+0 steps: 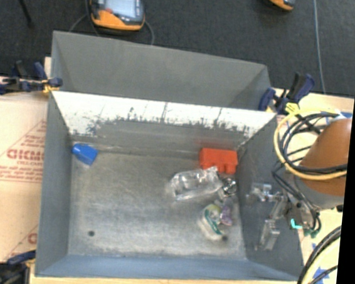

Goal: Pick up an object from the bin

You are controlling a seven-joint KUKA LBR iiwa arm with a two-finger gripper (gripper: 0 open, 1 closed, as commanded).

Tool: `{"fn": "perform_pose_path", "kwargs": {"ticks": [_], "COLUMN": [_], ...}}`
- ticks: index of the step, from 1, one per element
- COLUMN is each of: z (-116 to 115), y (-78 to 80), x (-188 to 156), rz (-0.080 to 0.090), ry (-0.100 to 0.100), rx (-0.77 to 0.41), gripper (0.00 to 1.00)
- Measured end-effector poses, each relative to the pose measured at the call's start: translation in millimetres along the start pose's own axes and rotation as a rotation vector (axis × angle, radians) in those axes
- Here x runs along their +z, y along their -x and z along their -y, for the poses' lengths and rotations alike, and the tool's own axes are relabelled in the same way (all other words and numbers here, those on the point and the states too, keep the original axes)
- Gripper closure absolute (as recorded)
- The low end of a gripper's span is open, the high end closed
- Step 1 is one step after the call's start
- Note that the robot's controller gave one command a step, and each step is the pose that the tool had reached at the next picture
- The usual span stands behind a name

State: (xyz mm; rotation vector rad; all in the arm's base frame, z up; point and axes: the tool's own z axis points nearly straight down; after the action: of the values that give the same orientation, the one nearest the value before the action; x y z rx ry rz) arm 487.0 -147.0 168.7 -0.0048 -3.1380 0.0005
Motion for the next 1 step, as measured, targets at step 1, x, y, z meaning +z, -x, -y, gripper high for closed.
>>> {"fn": "perform_pose_path", "kwargs": {"ticks": [1], "z": [-36.8], "y": [51.6], "x": [91.7], "rz": [0.005], "ry": [-0.002], "rx": [-0.389], "gripper": [0.00]}}
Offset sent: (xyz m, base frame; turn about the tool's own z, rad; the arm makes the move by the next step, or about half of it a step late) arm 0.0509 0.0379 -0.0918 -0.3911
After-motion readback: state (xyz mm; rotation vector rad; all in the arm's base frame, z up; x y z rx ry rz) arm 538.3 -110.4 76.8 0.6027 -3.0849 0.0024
